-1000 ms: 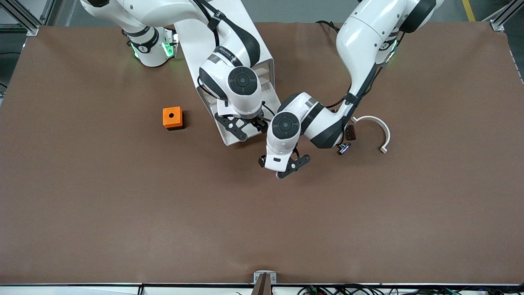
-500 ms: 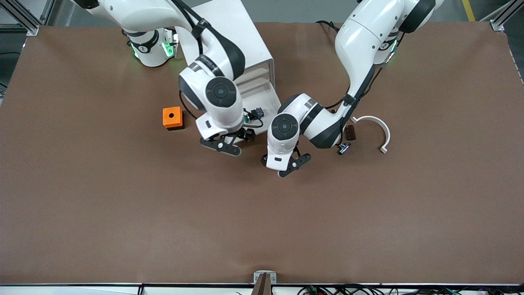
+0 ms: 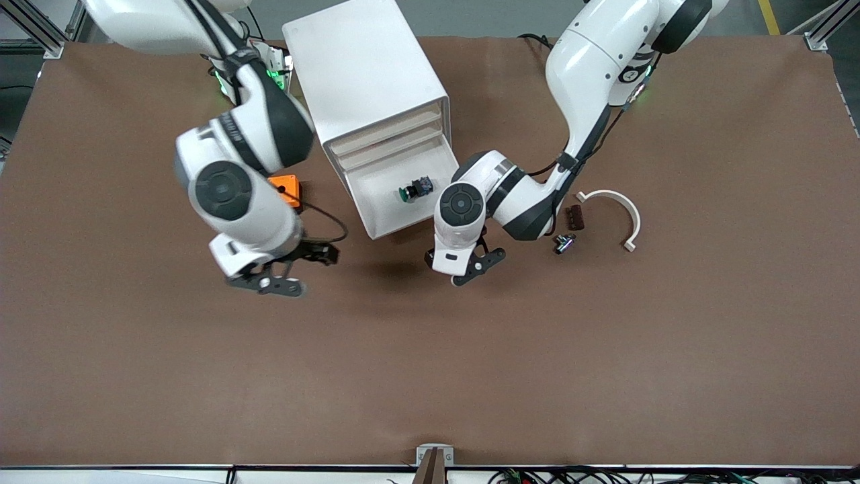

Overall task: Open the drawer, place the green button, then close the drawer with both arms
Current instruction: 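Open the right gripper to release the button inside the drawer, then push the drawer closed with the left gripper while the right gripper withdraws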

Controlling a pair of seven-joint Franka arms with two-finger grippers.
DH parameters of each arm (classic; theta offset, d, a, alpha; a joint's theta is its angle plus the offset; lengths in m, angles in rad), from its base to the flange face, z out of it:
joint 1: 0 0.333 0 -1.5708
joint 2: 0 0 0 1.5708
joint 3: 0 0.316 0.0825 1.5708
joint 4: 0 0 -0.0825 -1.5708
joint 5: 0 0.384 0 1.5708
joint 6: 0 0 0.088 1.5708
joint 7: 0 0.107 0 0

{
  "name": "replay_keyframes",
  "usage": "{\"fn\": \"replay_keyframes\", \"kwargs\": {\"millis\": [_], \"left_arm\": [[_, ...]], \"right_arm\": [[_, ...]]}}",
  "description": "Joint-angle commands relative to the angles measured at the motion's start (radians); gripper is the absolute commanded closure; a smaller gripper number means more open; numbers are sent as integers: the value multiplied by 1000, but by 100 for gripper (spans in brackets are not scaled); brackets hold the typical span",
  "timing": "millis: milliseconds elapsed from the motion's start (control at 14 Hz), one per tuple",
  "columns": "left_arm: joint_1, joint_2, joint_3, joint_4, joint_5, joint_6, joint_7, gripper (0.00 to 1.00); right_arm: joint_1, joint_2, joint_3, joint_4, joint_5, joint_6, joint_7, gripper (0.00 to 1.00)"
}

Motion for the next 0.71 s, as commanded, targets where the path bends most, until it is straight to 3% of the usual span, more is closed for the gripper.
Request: {"fn": "replay_keyframes", "kwargs": {"millis": [0,357,571,643], "left_arm": [[-27,-24,-1,-28,-15,2,-4,0],[-55,-29,-41,-25,-69,2,-6,0],[-60,-26,-49,-27,-69,2,-6,0],[-69,-26,-49,-27,-69,1,-4,0]], "right_arm": [[-112,1,24,20,-6,-58,-145,0],[-258,-6,24,20,14,-89,-262,0],[-298,-36,18,20,14,-146,-271,0],[-291,-50,-9,20,14,-172,-287,0]]}}
